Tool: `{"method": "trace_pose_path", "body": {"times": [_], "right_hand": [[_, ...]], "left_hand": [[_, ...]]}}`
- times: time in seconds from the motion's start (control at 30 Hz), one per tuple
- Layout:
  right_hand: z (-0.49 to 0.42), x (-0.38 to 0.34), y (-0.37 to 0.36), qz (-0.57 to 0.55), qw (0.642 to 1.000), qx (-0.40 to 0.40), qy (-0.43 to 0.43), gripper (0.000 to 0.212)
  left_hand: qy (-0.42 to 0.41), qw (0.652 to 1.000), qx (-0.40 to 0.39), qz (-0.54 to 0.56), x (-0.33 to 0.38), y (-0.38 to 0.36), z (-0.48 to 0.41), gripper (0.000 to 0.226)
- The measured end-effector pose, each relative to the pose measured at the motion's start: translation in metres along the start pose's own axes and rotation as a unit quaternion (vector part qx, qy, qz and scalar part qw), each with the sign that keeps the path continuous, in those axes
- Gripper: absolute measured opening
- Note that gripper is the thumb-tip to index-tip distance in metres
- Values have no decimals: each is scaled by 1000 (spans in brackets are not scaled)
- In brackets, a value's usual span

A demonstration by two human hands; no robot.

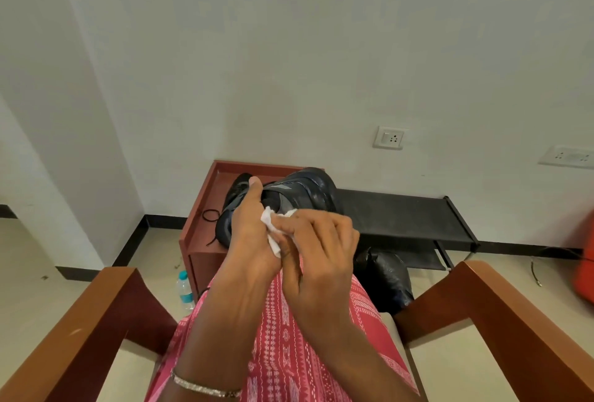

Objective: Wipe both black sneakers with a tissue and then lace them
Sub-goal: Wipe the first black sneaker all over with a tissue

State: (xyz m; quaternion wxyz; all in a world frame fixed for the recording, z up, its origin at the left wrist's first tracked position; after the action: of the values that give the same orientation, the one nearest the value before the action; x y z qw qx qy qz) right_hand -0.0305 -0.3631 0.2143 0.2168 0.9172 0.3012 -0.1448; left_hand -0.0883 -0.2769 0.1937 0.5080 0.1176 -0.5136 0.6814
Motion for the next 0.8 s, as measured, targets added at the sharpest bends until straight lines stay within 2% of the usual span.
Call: {"method": "trace_pose_path", "body": {"times": [0.13,0.4,0.5,0.67,0.8], "right_hand": [[8,7,1,-13,1000,-25,6,18],[-38,11,7,38,999,31,14,23],[-26,26,12,36,999,32,-5,20],[5,36,14,29,1000,8,1,16],[-25,27,16,13,999,32,-5,18]], "left_hand": [[-11,1000,26,3,1,0,3,58],[-26,999,3,26,0,0,2,50],[-25,999,5,20,5,1,5,53],[-43,998,39,33,7,6,3,41],[-34,999,27,14,-2,-1,3,43]]}}
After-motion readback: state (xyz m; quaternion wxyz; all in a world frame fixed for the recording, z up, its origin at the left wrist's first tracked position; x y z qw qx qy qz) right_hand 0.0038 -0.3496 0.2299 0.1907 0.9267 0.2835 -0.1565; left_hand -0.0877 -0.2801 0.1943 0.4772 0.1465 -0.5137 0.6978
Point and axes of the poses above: each hand's wrist, its own z-axis away from the middle knuckle, its own y-axis out of the back of the hand, x = y × z, the point moved 6 cm from there along -z, towards the middle knuckle, and after that the axes turned 12 degrees about -z, right-handed, at the moved point
